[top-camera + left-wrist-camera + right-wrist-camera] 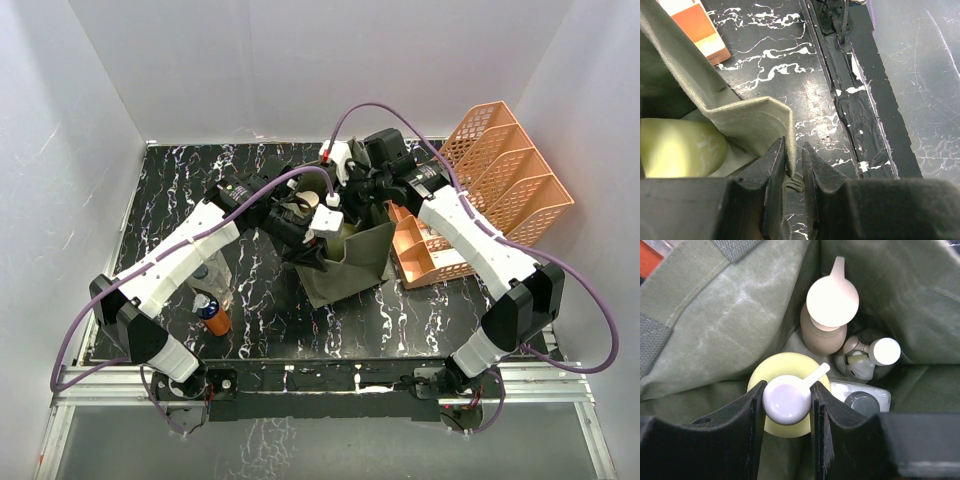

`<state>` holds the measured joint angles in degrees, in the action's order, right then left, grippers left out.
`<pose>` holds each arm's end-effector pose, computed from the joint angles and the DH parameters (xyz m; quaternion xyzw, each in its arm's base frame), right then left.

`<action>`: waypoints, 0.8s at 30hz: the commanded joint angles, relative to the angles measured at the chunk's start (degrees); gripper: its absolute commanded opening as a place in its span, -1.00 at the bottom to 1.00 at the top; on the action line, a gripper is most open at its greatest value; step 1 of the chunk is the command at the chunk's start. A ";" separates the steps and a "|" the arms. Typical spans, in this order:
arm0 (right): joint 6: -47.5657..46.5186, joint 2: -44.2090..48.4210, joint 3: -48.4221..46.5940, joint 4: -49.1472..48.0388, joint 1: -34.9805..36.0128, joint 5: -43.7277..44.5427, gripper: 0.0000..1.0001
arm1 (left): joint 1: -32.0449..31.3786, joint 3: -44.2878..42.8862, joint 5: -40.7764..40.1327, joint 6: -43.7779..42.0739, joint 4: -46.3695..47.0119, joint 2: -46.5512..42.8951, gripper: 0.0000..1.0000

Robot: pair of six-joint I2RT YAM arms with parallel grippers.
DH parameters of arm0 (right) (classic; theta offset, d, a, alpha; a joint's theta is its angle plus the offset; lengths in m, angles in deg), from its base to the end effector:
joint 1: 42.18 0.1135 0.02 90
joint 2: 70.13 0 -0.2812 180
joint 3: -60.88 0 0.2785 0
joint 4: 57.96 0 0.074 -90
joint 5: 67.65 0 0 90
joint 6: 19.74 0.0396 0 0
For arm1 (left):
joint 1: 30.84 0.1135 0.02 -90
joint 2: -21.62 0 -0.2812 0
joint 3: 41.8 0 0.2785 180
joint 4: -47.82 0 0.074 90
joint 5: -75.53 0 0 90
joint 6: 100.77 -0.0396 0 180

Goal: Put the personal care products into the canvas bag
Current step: Place the care product in the canvas bag.

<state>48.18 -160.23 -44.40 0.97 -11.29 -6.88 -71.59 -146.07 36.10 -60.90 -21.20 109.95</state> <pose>0.3056 0.2054 0.3926 -0.4856 0.7523 0.2606 0.3611 0.2370 -0.2446 0.3918 0.7060 0.5054 -0.3804 0.3185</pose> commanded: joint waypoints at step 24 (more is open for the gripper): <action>-7.05 7.38 7.07 -2.31 -2.51 18.24 -0.84 | 0.17 4.58 -1.42 -1.44 -2.16 0.90 -1.00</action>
<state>44.83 -157.04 -36.86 4.48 -11.22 3.78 -71.59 -143.95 36.03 -60.81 -20.78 109.99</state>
